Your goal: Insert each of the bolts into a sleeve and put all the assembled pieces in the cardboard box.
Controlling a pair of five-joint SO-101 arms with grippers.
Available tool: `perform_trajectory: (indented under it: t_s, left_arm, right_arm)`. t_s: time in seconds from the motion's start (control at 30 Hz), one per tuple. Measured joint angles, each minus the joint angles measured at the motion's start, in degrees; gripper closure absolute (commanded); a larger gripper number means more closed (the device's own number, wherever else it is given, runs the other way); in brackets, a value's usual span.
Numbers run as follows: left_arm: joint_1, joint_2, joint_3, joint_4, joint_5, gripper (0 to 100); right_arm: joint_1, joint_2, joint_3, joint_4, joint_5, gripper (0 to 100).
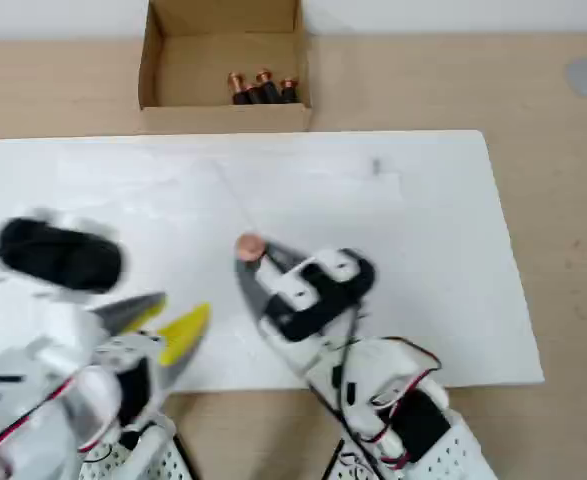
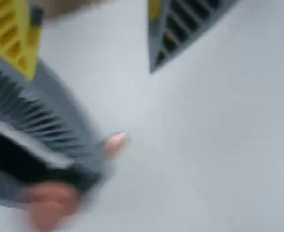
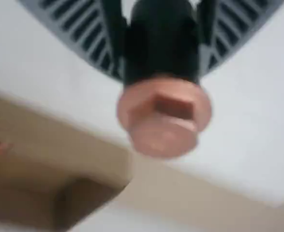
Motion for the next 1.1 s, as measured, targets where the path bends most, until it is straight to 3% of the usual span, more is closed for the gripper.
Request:
perform_trajectory:
  t_s: [0.2, 0.33, 0.53, 0.77, 1.1]
  left_arm:
    - [-15.30, 0.62, 4.48, -1.05, -12.04, 98]
    - [-25.32, 0.79, 17.58, -10.20, -18.90, 99]
    - [-36.84, 1.23, 33.76, -23.56, -20.31, 99]
    - [-39.74, 1.23, 38.24, -28.40, -20.31, 99]
    - [-40.09, 1.23, 40.70, -28.75, -20.31, 99]
  right_arm:
    - [8.62, 19.08, -17.23, -9.58, 0.00, 98.9]
    - [10.37, 38.42, -31.82, -14.68, 0.00, 98.9]
    - [11.52, 66.29, -50.73, -20.75, 0.00, 98.9]
    - [18.37, 99.87, -68.75, -29.98, 0.00, 98.9]
    - [23.21, 139.60, -105.58, -30.77, 0.09, 98.9]
